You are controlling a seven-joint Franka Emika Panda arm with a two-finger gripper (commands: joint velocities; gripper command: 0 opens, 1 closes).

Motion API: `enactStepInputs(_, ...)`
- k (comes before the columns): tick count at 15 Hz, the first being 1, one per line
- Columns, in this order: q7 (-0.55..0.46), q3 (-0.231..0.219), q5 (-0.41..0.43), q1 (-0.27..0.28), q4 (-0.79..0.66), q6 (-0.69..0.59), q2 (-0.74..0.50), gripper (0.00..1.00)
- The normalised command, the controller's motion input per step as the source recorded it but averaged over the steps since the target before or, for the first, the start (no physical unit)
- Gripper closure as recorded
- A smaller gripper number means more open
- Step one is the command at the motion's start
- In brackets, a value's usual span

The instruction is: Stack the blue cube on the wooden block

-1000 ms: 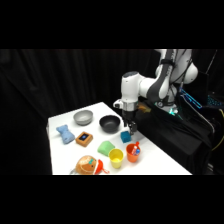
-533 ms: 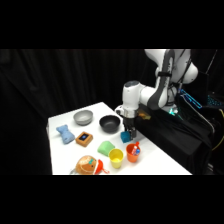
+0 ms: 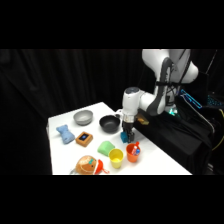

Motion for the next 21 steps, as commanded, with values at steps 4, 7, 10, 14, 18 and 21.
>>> enactStepInputs(4,0.11,-0.215,-0.031,0.229,0.04,0.15,0.05,0.53)
enactStepInputs(7,0.09,-0.163,-0.044,0.194,-0.06,0.01,-0.13,0.72)
enactStepInputs(10,0.05,-0.114,-0.089,0.130,-0.11,-0.26,-0.34,0.75)
enactStepInputs(14,0.10,-0.102,-0.250,0.055,-0.09,-0.46,-0.50,0.76)
enactStepInputs(18,0.08,0.127,-0.255,-0.201,0.00,-0.53,-0.49,0.76)
enactStepInputs(21,-0.03,0.269,-0.097,-0.296,0.05,-0.47,-0.41,0.76)
